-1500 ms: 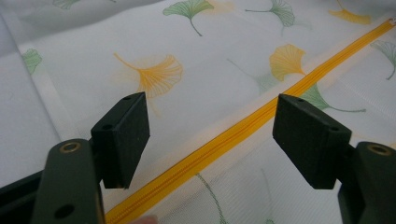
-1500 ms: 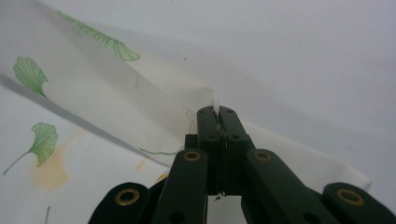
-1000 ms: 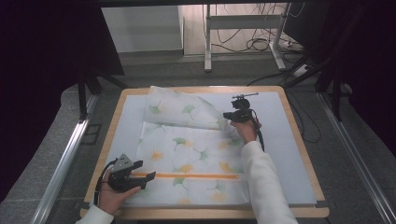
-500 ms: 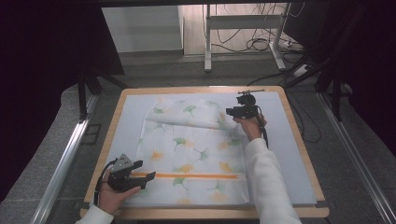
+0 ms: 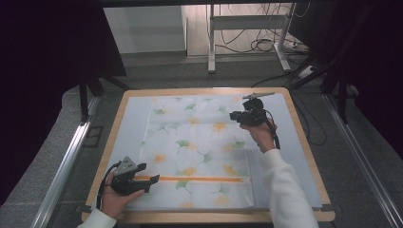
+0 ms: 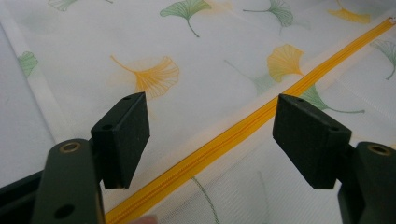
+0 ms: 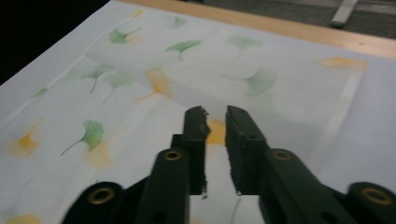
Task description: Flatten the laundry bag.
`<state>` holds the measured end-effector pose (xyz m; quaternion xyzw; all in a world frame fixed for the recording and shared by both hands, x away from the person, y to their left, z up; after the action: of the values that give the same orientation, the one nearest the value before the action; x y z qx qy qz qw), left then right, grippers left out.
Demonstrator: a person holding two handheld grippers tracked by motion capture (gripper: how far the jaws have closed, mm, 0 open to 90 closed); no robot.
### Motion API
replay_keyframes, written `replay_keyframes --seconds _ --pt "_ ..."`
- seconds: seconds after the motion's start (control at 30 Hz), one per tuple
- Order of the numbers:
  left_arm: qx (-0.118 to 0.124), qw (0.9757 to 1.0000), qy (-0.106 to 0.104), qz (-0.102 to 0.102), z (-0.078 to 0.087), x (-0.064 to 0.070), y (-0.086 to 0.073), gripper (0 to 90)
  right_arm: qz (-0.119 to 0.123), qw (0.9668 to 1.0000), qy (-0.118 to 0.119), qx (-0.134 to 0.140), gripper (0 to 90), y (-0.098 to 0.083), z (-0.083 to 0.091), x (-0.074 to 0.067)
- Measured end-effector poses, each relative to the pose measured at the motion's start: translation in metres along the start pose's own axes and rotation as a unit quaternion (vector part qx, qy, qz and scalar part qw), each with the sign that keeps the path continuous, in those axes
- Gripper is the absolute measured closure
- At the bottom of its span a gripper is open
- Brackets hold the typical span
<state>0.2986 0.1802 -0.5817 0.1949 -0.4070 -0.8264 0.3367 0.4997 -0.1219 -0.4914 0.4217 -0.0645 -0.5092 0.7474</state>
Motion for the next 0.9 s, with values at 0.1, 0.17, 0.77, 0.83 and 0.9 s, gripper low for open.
replay_keyframes --seconds 0.1,0.17,0.77,0.83,0.9 --pt "0.0 1.0 0.0 -0.001 0.0 -0.001 0.0 27.5 0.004 0.9998 0.011 -0.016 88.1 -0.011 -0.009 -0.003" --pt "0.0 1.0 0.0 0.0 0.001 -0.001 -0.001 27.5 0.006 0.9995 0.016 -0.025 88.9 -0.019 -0.013 -0.004" --pt "0.0 1.0 0.003 -0.007 -0.006 0.001 0.006 27.5 0.049 0.9967 0.039 -0.051 89.1 -0.086 0.018 -0.012" --pt "-0.004 0.9999 0.003 -0.013 -0.01 0.004 0.009 27.5 0.053 0.9965 0.035 -0.053 89.1 -0.094 0.025 -0.011" --pt "-0.007 0.9998 0.0 -0.02 -0.014 0.007 0.01 27.5 0.052 0.9964 0.04 -0.053 89.1 -0.101 0.032 -0.011"
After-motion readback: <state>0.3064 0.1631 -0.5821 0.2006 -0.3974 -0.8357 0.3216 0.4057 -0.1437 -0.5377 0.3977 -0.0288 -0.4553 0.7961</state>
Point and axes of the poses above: each handheld gripper's, and its own axes: z roughly backward along the jaws, y roughly out of its top, x roughly to its right, the point moved 9 cm from there along -z, roughly forward along the jaws, and after that the axes turned 13 degrees about -z, right-handed, at the moved point
